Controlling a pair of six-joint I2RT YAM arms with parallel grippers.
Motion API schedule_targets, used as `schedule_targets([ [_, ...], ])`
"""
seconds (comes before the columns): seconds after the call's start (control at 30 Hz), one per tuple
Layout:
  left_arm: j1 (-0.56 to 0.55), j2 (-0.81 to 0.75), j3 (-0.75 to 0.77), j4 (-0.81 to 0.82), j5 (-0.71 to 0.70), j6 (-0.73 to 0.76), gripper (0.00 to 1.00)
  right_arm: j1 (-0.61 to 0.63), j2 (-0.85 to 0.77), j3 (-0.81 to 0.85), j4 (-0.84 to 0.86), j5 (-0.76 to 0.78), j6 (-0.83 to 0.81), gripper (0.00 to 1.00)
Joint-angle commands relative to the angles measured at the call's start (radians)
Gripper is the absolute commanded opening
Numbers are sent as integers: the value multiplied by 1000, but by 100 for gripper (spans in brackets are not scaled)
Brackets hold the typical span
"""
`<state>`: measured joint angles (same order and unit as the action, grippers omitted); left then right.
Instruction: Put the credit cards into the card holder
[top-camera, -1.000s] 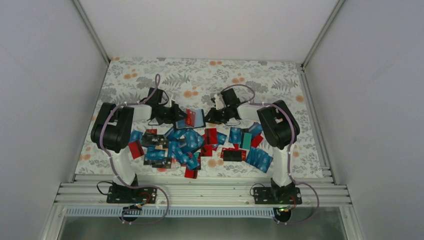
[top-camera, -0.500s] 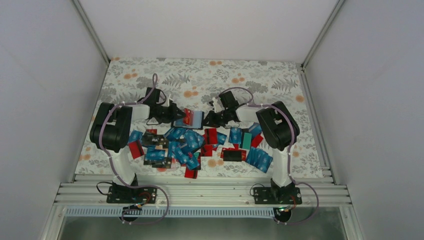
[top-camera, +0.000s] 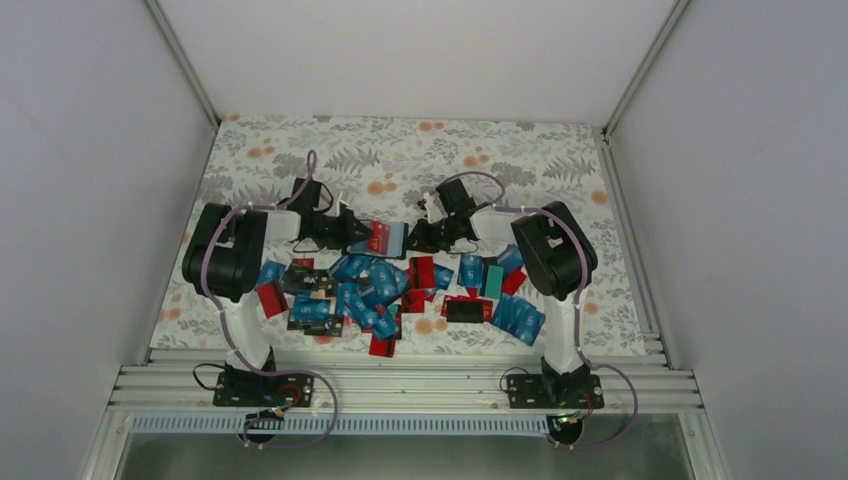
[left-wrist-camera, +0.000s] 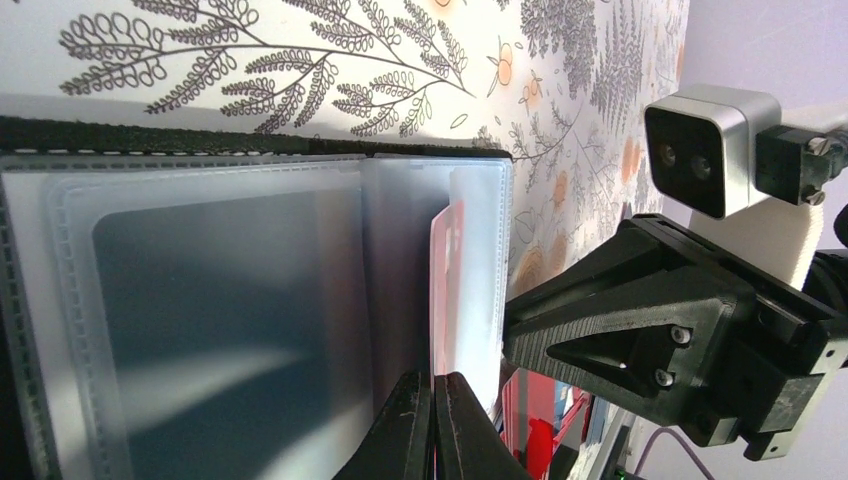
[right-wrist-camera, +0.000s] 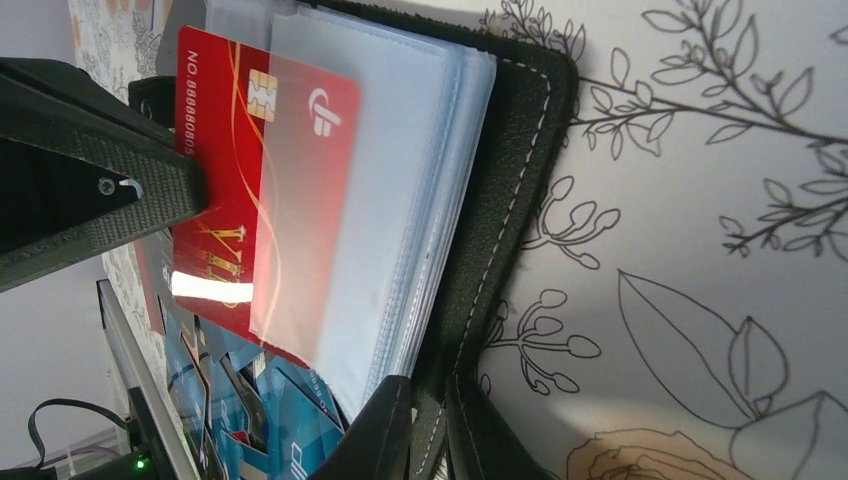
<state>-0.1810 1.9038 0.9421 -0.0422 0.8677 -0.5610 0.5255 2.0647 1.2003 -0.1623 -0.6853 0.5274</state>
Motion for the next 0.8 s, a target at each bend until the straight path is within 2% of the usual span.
schedule_targets([
  [0.0,-11,30,-18,31,18,3,2,7,24,31,-17,6,-17,11],
  [0.77,-43,55,-23,150,-9,-100,2,1,26,30,-20,0,-23,11],
])
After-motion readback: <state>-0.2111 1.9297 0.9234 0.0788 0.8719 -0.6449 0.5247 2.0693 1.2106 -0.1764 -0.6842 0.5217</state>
